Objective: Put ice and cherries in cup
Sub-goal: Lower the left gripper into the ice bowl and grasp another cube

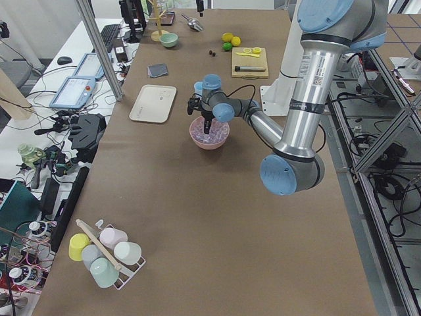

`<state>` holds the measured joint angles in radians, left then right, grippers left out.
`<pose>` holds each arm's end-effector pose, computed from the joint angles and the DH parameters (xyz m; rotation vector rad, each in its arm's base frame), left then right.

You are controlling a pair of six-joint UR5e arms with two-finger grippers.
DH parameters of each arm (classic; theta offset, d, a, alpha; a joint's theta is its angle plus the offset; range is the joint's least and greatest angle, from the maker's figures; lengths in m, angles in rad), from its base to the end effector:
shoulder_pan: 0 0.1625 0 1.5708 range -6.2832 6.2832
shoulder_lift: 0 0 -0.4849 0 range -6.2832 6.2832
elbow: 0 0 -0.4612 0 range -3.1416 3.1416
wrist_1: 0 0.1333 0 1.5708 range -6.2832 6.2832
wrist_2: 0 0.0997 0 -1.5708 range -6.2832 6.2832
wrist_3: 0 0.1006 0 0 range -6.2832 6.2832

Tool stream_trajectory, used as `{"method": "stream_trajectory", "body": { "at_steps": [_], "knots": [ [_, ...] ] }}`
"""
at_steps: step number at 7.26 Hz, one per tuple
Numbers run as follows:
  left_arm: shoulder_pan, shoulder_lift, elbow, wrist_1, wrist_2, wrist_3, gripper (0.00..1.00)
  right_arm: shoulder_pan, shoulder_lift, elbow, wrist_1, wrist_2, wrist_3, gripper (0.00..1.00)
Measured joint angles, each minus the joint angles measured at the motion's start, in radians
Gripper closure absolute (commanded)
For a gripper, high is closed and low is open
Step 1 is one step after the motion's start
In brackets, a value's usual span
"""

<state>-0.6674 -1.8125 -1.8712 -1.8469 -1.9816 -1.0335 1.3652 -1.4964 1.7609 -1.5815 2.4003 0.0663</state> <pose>0.4502 -0.4734 0.3856 0.1374 0.8830 0.0467 -0.0636 -0.5943 0.5662 0.1253 -0.8514 -0.2359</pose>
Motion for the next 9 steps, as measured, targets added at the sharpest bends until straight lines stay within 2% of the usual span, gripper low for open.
{"method": "stream_trajectory", "body": {
  "at_steps": [2, 3, 6, 7, 9],
  "knots": [
    [0.012, -0.003, 0.002, 0.0, 0.015, 0.001, 0.47, 0.0, -0.004, 0.004, 0.0, 0.001, 0.0, 0.0],
    [0.023, -0.003, 0.002, 0.001, 0.033, 0.0, 0.57, 0.0, -0.009, 0.006, 0.0, 0.001, -0.001, 0.0],
    [0.033, 0.0, 0.0, 0.001, 0.05, 0.001, 0.96, 0.0, -0.014, 0.008, 0.0, 0.002, -0.001, 0.0],
    [0.032, 0.002, -0.003, 0.001, 0.05, 0.002, 1.0, 0.0, -0.014, 0.008, 0.0, 0.002, -0.001, 0.0],
    [0.002, 0.003, -0.057, 0.01, 0.032, 0.018, 1.0, 0.0, -0.013, 0.011, 0.0, 0.002, 0.0, 0.0]
  ]
}}
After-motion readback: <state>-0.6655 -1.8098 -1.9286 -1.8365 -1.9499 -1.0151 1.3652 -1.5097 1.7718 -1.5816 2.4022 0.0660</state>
